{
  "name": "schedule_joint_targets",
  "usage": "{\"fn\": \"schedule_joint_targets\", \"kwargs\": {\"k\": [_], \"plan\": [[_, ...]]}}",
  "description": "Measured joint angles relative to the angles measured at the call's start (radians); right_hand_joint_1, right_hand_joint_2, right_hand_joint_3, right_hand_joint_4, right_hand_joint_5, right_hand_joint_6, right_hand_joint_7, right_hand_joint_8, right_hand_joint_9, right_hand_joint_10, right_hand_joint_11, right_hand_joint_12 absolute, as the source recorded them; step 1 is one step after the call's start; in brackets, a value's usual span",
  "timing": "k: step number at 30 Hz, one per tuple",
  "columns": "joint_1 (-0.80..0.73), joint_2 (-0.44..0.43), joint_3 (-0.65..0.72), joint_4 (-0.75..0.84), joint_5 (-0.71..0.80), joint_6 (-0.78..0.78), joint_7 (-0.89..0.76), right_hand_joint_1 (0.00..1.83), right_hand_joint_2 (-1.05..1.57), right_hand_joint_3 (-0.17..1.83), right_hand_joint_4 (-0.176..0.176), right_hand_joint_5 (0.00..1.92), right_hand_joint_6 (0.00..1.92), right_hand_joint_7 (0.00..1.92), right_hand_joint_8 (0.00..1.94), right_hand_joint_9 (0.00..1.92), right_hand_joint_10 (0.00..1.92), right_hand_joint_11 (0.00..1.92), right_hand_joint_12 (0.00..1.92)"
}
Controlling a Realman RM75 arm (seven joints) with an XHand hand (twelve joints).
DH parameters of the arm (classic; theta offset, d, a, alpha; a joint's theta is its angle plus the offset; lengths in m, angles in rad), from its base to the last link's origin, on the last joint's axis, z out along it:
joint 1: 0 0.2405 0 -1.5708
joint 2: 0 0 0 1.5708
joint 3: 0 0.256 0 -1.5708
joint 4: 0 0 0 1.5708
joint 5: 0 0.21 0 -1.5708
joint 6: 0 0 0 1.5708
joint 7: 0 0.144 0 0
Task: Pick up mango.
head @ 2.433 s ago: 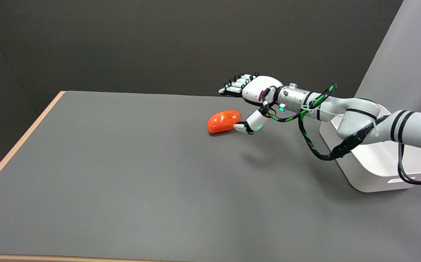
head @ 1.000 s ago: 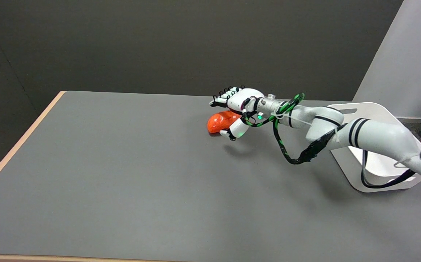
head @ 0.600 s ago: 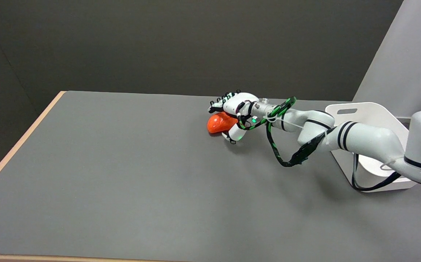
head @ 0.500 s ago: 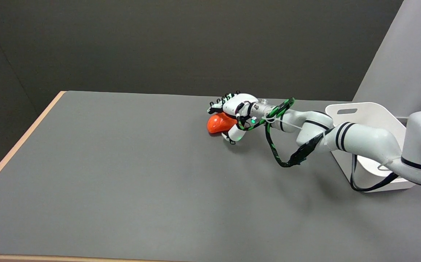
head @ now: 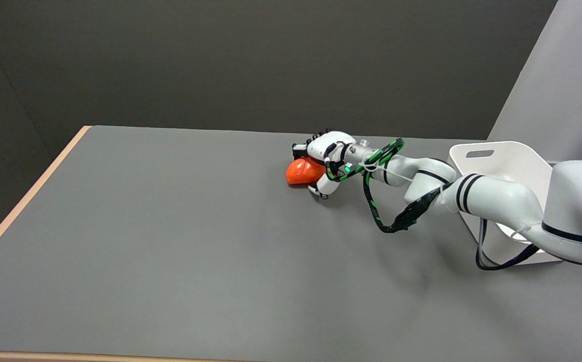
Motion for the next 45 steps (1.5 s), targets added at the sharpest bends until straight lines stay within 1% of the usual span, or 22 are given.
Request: {"fn": "schedule_joint_targets", "kwargs": {"k": [1, 3, 5, 6, 7, 8, 9, 10, 18, 24, 28, 32, 43, 45], "plan": [[-0.003, -0.002, 0.006, 0.002, 0.0, 0.004, 0.0, 1.13, 1.2, 0.23, -0.071, 0.51, 1.64, 0.78, 1.41, 0.74, 1.33, 0.76, 1.92], [-0.009, -0.004, 0.018, 0.003, 0.003, 0.014, 0.0, 1.14, 1.12, 0.38, -0.06, 0.54, 1.63, 0.79, 1.46, 0.76, 1.49, 0.8, 1.92], [-0.015, -0.005, 0.03, 0.004, 0.003, 0.022, 0.0, 1.14, 1.1, 0.42, -0.065, 0.55, 1.63, 0.8, 1.47, 0.77, 1.52, 0.81, 1.92], [-0.018, -0.006, 0.034, 0.004, 0.003, 0.025, 0.0, 1.2, 1.08, 0.42, -0.092, 0.55, 1.6, 0.8, 1.44, 0.77, 1.54, 0.82, 1.92], [-0.021, -0.006, 0.038, 0.004, 0.002, 0.027, 0.0, 1.3, 1.06, 0.41, -0.135, 0.56, 1.56, 0.79, 1.39, 0.78, 1.57, 0.84, 1.92], [-0.023, -0.006, 0.042, 0.004, 0.002, 0.029, 0.0, 1.29, 1.05, 0.43, -0.13, 0.56, 1.57, 0.8, 1.4, 0.79, 1.58, 0.86, 1.92], [-0.025, -0.007, 0.046, 0.003, 0.002, 0.03, -0.001, 1.2, 1.05, 0.47, -0.097, 0.56, 1.61, 0.81, 1.45, 0.81, 1.58, 0.89, 1.92], [-0.029, -0.007, 0.052, 0.001, 0.002, 0.033, -0.001, 1.15, 1.05, 0.5, -0.076, 0.56, 1.63, 0.82, 1.48, 0.82, 1.58, 0.91, 1.92], [-0.054, -0.004, 0.11, -0.024, -0.001, 0.048, -0.005, 1.15, 1.02, 0.55, -0.062, 0.59, 1.63, 0.83, 1.46, 0.84, 1.58, 0.96, 1.92], [-0.083, 0.008, 0.199, -0.062, -0.002, 0.061, -0.02, 1.16, 1.0, 0.57, -0.064, 0.6, 1.62, 0.84, 1.45, 0.85, 1.59, 0.97, 1.92], [-0.112, 0.02, 0.293, -0.102, -0.002, 0.068, -0.033, 1.16, 1.0, 0.57, -0.067, 0.6, 1.62, 0.84, 1.45, 0.85, 1.59, 0.98, 1.92], [-0.154, 0.033, 0.416, -0.157, -0.002, 0.071, -0.045, 1.16, 1.0, 0.58, -0.068, 0.6, 1.62, 0.84, 1.45, 0.85, 1.59, 0.99, 1.92], [-0.329, 0.07, 0.846, -0.325, 0.002, 0.063, -0.067, 1.16, 0.99, 0.58, -0.073, 0.6, 1.61, 0.85, 1.45, 0.86, 1.6, 1.0, 1.92], [-0.375, 0.076, 0.943, -0.354, 0.014, 0.055, -0.07, 1.16, 1.0, 0.58, -0.075, 0.59, 1.61, 0.85, 1.46, 0.86, 1.6, 1.0, 1.92]]}}
